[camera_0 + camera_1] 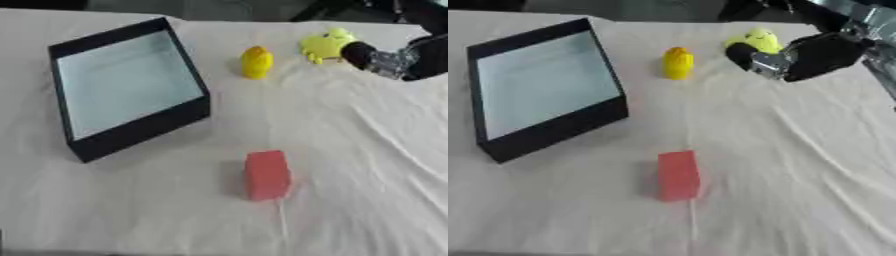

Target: Pick up objects on the table and place them in the box.

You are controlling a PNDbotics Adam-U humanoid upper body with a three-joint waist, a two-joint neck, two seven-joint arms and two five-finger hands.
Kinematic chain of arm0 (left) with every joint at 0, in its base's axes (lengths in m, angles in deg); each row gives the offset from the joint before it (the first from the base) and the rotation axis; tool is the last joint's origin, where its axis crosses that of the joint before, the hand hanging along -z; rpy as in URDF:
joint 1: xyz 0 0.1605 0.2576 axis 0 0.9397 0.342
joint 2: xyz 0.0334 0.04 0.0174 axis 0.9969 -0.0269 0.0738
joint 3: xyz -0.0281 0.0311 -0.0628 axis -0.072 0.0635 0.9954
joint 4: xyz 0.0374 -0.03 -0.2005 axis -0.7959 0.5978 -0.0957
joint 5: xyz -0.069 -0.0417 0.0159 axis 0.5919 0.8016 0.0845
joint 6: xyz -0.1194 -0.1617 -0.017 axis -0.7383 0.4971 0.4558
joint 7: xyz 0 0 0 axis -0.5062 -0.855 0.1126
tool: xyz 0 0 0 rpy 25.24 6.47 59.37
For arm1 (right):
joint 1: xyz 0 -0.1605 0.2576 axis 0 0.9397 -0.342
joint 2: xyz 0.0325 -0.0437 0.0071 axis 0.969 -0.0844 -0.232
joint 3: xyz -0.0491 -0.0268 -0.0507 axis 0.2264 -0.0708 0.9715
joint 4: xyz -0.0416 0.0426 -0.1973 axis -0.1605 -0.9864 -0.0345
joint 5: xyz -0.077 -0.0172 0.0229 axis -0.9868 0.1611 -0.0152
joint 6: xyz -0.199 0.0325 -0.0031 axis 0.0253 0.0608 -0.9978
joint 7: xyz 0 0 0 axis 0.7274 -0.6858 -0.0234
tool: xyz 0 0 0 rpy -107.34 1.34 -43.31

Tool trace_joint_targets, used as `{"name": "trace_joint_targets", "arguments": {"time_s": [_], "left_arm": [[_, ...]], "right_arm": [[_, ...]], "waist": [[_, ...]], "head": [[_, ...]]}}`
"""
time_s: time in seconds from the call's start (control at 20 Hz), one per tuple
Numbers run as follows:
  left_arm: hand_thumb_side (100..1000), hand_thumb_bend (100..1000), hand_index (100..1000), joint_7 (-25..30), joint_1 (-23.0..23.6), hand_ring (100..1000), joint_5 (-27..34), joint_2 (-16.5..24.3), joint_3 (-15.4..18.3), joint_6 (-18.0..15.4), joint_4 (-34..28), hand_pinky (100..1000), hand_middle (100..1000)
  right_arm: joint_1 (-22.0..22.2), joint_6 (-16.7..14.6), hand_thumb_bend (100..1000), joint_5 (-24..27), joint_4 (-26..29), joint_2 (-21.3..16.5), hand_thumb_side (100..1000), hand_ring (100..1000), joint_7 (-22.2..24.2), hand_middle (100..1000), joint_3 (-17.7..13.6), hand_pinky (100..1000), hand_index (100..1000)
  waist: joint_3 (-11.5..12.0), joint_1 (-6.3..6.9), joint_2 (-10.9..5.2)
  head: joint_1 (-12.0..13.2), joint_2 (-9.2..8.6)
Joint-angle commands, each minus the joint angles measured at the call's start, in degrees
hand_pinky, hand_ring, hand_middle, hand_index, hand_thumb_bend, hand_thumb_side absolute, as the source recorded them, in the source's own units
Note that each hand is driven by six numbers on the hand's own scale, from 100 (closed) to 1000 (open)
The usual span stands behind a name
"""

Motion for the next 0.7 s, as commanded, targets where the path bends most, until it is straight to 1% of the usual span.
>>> {"name": "trace_joint_targets", "arguments": {"time_s": [0.05, 0.4, 0.7], "left_arm": [[849, 158, 796, 0.18, -0.27, 740, -0.28, 1.8, 0.04, -0.05, -0.55, 857, 763], [849, 159, 796, 0.36, -0.04, 741, -0.26, 2.09, -0.07, 0.01, -0.45, 858, 763], [849, 160, 796, 0.54, 0.28, 741, -0.25, 2.25, -0.15, 0.06, -0.34, 858, 764]], "right_arm": [[-1.8, -0.85, 315, 0.46, 1.14, -1.03, 504, 804, 1.24, 723, 1.18, 904, 896], [-4.03, -1.87, 333, 1.9, 0.93, -0.55, 524, 807, 4.34, 728, 5.04, 905, 896], [-5.76, -3.22, 356, 2.03, 1.01, -0.84, 537, 811, 7.02, 735, 7.32, 905, 897]], "waist": [[-0.1, -0.07, -1.64], [-0.27, -0.48, -2.14], [-0.54, -0.81, -2.59]], "head": [[0.16, -0.08], [0.23, -0.08], [0.67, -0.08]]}}
